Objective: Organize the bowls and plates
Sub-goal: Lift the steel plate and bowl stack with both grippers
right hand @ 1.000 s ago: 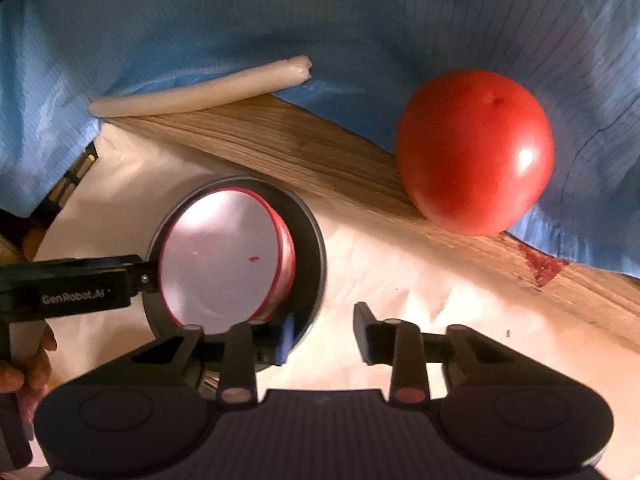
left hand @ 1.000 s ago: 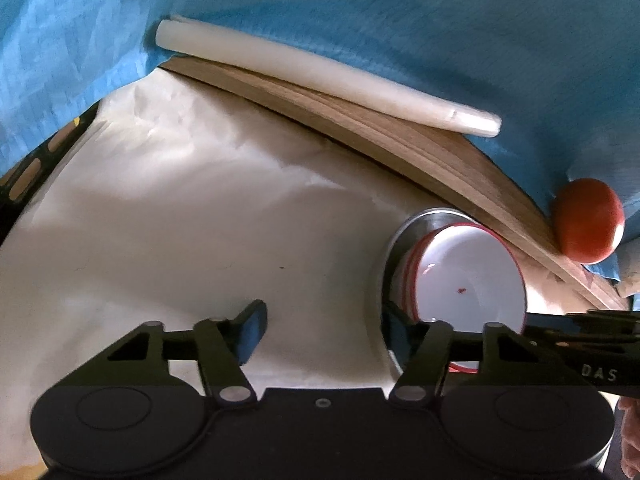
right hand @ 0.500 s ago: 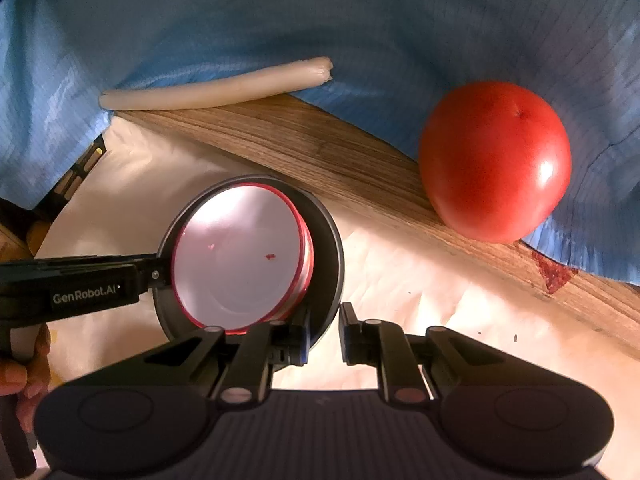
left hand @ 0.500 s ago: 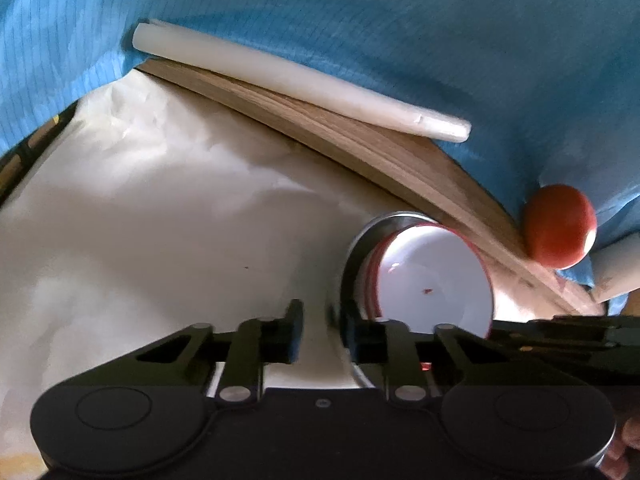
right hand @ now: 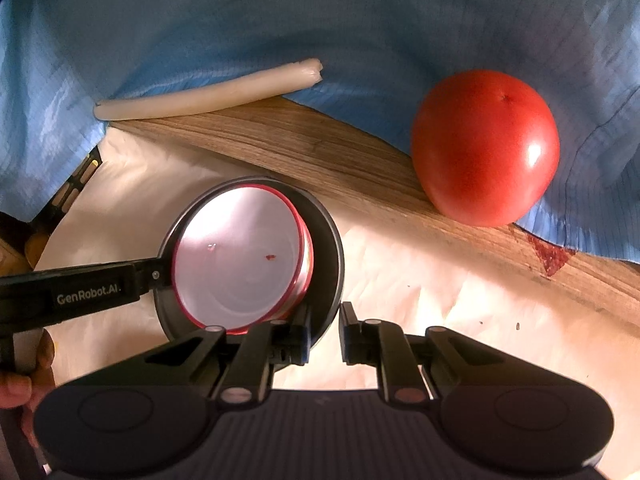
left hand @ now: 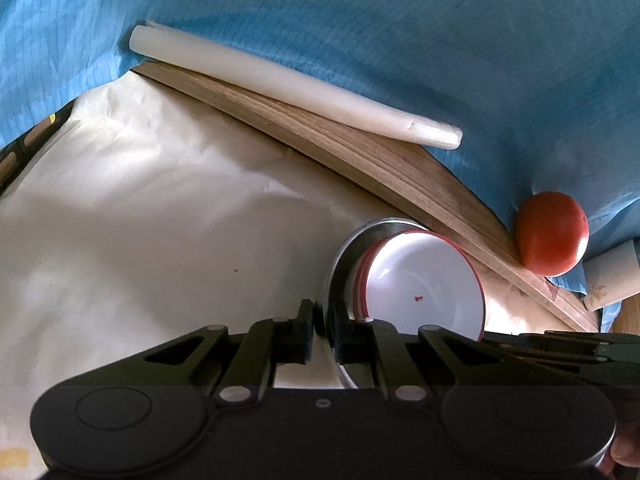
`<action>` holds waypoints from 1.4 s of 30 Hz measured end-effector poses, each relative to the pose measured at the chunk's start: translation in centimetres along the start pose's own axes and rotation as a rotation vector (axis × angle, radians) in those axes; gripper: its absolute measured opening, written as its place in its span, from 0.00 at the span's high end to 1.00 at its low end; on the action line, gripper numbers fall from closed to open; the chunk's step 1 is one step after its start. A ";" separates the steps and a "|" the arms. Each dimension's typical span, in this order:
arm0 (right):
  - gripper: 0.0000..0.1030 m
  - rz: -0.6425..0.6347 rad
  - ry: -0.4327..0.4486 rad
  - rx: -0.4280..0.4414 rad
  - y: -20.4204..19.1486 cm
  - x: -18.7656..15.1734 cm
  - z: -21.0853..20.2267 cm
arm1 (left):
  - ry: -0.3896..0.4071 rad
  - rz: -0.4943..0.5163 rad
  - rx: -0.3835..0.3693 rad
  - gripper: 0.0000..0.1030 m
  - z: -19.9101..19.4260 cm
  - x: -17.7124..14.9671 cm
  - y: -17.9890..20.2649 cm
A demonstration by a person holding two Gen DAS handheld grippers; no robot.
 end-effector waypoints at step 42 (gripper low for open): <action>0.86 -0.013 0.057 0.010 -1.4 1.0 -2.4 | 0.048 -0.083 0.036 0.93 -2.5 0.8 -1.7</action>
Point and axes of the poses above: each gripper's, at about its wrist camera, not at the fingertips, and z roughly the way its jaws point, y to its right, x to its top, the point moved 10 cm from there along z, roughly the way its jaws point, and after that the axes turned 3 degrees about z, right-handed, at the moved point
